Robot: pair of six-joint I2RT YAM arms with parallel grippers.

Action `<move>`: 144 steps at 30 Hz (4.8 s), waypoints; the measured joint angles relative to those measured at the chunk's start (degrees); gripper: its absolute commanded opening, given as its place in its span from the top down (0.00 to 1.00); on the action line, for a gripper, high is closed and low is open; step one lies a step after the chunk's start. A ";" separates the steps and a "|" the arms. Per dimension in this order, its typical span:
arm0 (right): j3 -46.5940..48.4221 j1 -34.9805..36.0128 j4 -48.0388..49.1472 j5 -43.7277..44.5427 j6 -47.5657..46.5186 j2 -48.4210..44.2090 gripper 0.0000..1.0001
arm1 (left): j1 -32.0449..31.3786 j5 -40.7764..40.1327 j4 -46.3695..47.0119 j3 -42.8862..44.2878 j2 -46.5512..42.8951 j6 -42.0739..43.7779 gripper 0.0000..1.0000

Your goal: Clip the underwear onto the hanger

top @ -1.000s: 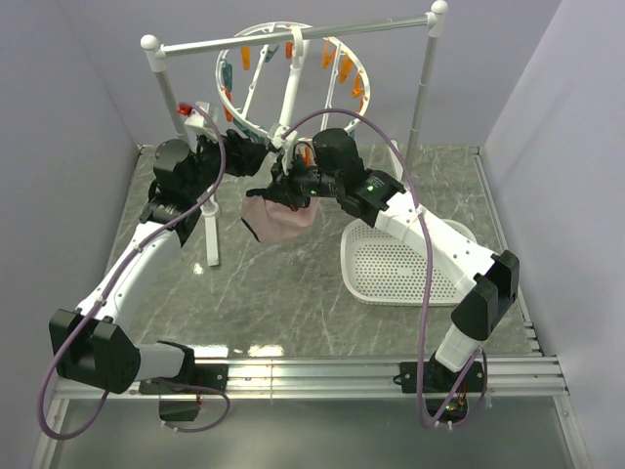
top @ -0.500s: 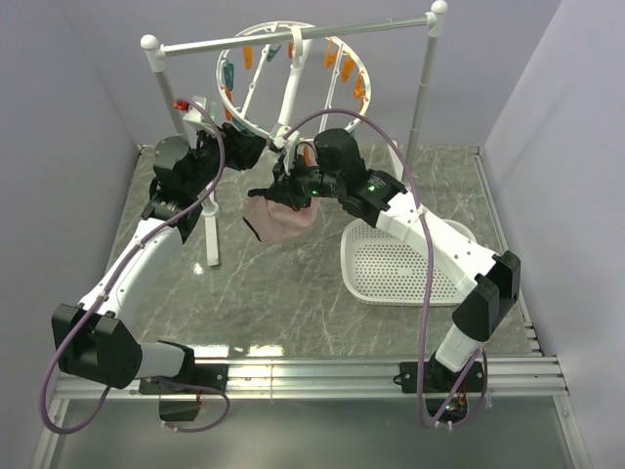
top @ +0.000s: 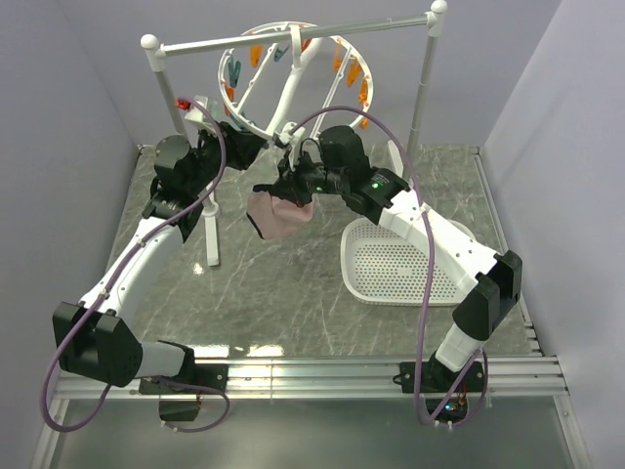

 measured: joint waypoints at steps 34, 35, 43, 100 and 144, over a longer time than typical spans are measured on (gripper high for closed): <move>16.81 -1.51 -15.19 9.84 0.44 8.61 1.00 | 4.39 17.44 -3.80 1.29 -1.16 2.12 1.00; 16.87 -1.49 -15.30 10.25 0.42 8.70 1.00 | 4.44 17.86 -3.80 1.29 -1.14 2.10 1.00; 16.96 -1.38 -15.06 11.10 0.39 8.76 1.00 | 4.57 20.22 -3.85 1.29 -0.48 1.90 1.00; 17.09 -0.39 -12.07 13.03 -3.82 7.52 1.00 | 5.16 25.35 -7.67 4.39 1.79 2.80 0.55; -6.16 0.83 -8.04 7.87 -7.04 -13.14 0.16 | 9.40 15.21 -29.05 -12.70 -22.73 -1.01 0.01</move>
